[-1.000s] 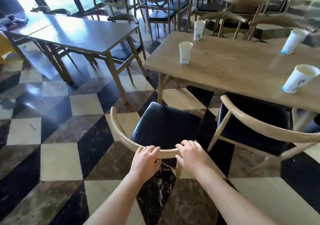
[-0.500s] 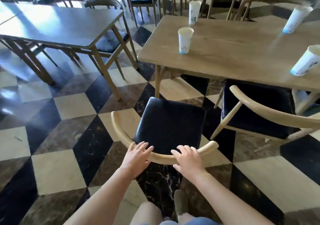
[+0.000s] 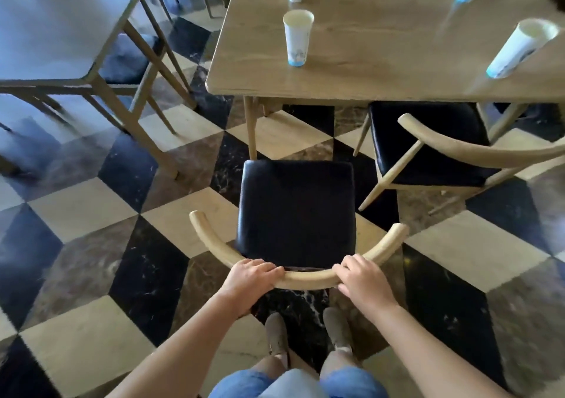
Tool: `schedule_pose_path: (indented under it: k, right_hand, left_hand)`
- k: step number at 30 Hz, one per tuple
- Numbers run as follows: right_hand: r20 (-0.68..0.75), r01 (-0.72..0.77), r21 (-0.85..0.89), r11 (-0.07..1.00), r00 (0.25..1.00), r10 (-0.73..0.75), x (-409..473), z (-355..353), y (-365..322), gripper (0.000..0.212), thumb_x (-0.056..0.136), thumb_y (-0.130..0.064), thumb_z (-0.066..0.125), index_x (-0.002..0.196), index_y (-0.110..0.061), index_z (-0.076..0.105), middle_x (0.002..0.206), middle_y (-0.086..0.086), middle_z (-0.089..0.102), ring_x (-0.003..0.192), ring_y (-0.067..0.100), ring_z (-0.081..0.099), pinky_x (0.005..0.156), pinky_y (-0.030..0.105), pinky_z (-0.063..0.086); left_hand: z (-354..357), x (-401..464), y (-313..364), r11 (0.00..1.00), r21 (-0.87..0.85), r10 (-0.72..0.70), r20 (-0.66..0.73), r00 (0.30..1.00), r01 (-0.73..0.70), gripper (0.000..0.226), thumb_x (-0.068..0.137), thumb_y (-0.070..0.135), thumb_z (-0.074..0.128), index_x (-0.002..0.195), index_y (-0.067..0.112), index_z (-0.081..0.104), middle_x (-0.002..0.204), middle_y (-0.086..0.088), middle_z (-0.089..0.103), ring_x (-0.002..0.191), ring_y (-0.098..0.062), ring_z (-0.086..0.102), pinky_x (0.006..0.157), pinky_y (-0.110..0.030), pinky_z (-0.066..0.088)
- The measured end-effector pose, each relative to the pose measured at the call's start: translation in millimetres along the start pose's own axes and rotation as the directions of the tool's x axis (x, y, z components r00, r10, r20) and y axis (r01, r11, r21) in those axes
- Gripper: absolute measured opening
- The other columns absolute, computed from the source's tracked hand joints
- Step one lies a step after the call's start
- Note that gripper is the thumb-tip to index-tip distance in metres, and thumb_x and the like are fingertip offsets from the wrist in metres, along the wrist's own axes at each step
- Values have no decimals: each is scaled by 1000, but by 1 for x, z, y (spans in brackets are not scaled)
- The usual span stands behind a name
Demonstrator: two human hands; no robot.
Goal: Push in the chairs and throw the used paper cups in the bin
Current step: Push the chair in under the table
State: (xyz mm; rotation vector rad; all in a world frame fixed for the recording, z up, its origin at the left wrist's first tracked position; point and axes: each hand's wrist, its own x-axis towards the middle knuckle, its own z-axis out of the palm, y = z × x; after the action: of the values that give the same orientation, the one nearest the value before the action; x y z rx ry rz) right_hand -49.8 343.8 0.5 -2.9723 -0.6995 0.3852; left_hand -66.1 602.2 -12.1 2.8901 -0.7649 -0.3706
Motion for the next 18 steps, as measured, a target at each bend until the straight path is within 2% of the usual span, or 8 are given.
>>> schedule_pose_path:
  k: [3,6,11,13,16,18]
  right_hand:
    - [-24,-12,-11,1000,1000,11,1,1,-2,36,51,-20,91,79,-14,69,70,3,64,65,20,61,60,33,56]
    - [-40,-14,-31,999,999,13,5,0,-7,38,50,-19,92,80,-13,69,71,4,64,66,21,62,63,34,57]
    - [-81,-49,-28,998,996,46,24,-3,-14,39,50,-16,92,82,-11,70,71,6,64,66,22,62,64,36,58]
    - [-95,-64,-17,998,993,63,32,-6,-19,39,50,-15,92,82,-11,71,71,7,65,66,22,63,63,36,58]
    - [-114,-77,-12,997,991,75,44,-8,-18,38,51,-15,91,81,-11,70,71,7,65,66,22,63,62,35,58]
    - [-117,-71,-8,997,991,70,51,-8,-15,39,48,-16,92,80,-11,69,69,7,63,64,23,61,60,35,57]
  left_hand:
    - [-4,4,-4,999,-15,43,0,999,-43,37,64,23,81,98,27,66,79,11,70,67,-11,66,53,-25,56]
    - [-8,9,-13,998,6,70,-6,998,-70,36,60,24,84,93,26,68,73,11,69,61,-12,66,46,-25,54]
    - [-16,22,-34,998,21,54,-12,998,-54,38,54,23,86,89,26,71,70,10,69,59,-13,66,45,-24,54]
    - [-19,28,-42,999,4,46,-3,999,-46,38,57,22,85,93,24,72,74,7,71,64,-16,68,50,-26,57]
    - [-24,39,-53,998,-48,41,26,999,-39,36,73,22,76,109,23,67,93,4,72,83,-18,68,69,-32,58]
    - [-28,45,-60,996,-22,83,17,996,-83,43,59,25,86,99,27,70,82,10,72,72,-12,68,60,-25,57]
